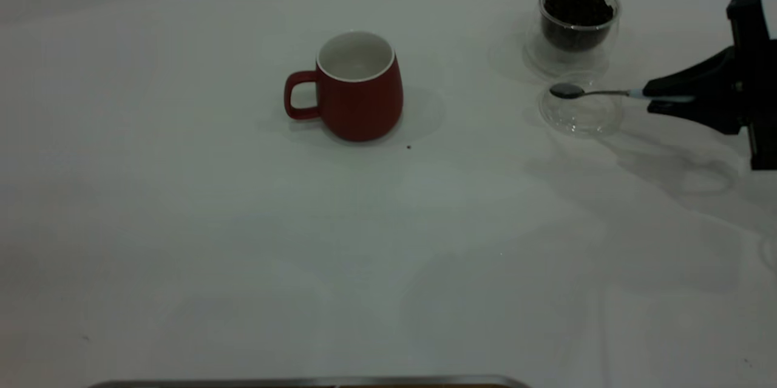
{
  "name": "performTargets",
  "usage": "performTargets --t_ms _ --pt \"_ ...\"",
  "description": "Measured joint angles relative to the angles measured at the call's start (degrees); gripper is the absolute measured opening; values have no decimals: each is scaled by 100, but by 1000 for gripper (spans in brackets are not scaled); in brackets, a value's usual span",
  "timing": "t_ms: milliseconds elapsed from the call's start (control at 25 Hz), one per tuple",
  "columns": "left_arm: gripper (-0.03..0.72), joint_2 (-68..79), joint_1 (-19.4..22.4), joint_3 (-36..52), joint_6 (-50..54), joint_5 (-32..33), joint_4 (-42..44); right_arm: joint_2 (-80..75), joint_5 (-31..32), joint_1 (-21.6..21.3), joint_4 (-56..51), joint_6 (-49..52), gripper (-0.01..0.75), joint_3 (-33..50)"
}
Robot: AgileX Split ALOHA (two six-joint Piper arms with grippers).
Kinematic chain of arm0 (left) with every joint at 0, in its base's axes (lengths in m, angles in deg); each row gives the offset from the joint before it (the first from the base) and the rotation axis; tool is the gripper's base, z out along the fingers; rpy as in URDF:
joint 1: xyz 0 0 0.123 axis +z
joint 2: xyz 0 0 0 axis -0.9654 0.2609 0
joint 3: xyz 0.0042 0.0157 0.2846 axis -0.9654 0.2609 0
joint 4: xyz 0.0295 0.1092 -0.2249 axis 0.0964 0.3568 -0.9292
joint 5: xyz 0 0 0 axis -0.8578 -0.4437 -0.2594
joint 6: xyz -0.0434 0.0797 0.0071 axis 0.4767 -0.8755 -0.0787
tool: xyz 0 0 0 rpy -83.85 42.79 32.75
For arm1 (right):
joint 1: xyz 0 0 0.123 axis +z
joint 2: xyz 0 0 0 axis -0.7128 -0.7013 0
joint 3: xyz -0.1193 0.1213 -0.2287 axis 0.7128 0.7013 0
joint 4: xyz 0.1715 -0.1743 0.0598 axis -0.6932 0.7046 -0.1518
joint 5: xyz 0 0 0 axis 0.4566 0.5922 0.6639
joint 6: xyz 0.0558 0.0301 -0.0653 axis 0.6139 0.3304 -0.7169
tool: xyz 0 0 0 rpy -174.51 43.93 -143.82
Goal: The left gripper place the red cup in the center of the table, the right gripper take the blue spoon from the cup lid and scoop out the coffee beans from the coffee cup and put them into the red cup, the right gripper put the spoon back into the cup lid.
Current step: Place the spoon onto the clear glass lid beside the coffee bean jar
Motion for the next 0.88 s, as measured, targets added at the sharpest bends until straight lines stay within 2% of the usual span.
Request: performTargets --t_ms 400,600,880 --pt "534 0 0 0 0 0 0 -245 117 -161 -16 -7 104 -50" --pt "534 0 0 0 0 0 0 -298 -149 -201 -13 -7 104 -299" --pt "534 0 0 0 12 0 0 -485 -196 -201 -18 88 104 -600"
